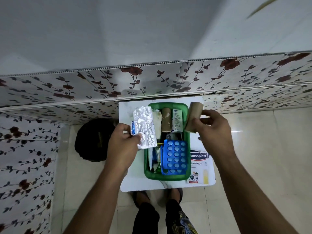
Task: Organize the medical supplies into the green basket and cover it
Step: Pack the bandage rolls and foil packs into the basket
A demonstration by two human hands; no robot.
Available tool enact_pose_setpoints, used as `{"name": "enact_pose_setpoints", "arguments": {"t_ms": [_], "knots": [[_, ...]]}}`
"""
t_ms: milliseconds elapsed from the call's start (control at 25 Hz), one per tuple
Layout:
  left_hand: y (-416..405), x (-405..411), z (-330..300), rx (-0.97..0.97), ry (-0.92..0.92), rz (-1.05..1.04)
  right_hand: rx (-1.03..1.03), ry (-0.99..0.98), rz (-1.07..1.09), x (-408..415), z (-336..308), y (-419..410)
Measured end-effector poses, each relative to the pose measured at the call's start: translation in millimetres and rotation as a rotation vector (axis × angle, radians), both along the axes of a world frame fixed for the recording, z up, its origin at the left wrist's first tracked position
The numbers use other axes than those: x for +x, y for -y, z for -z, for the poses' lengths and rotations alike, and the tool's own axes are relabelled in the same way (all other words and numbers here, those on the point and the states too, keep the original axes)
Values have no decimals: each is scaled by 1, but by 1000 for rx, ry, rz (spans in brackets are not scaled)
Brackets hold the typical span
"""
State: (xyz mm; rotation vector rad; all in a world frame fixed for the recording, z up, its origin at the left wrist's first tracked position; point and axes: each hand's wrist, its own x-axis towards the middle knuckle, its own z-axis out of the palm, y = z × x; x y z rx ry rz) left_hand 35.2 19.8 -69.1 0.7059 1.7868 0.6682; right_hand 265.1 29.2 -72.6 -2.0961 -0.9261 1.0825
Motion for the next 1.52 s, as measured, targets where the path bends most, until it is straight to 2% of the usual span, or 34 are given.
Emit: {"name": "enact_pose_setpoints", "arguments": {"t_ms": [80, 240, 360, 600, 720, 840, 960, 1000, 1080, 1160, 1280, 1400, 1520], "knots": [[-2, -1, 4, -16, 5, -12, -11, -19, -65, -14, -3, 4], [27, 10, 6, 19, -395, 342, -12, 11, -47, -18, -3, -1], [39, 21, 6, 104, -520, 512, 1, 2, -61, -20, -3, -1], [24, 16, 4, 29, -798, 821, -14, -10, -67, -15, -1, 2], [22, 17, 4, 118, -767, 851, -11, -20, -76, -14, 0, 6], [23, 19, 5, 235, -663, 715, -9, -21, -86, -12, 1, 10], [21, 13, 6, 165, -624, 574, -12, -18, -81, -8, 2, 11], [19, 9, 5, 118, -570, 510, -12, -19, -79, -7, 3, 11], [15, 6, 3, 50, -352, 363, -7, -19, -72, -4, 3, 10], [16, 17, 1, 13, -193, 339, -2, -21, -48, 1, 3, 8], [22, 48, 8, -14, -227, 521, -8, -29, -15, 5, 2, 6], [23, 64, 17, -6, -397, 690, -16, -8, -42, 4, 0, 6], [17, 50, 10, 30, -430, 684, -27, 9, -119, 0, -3, 10]]}}
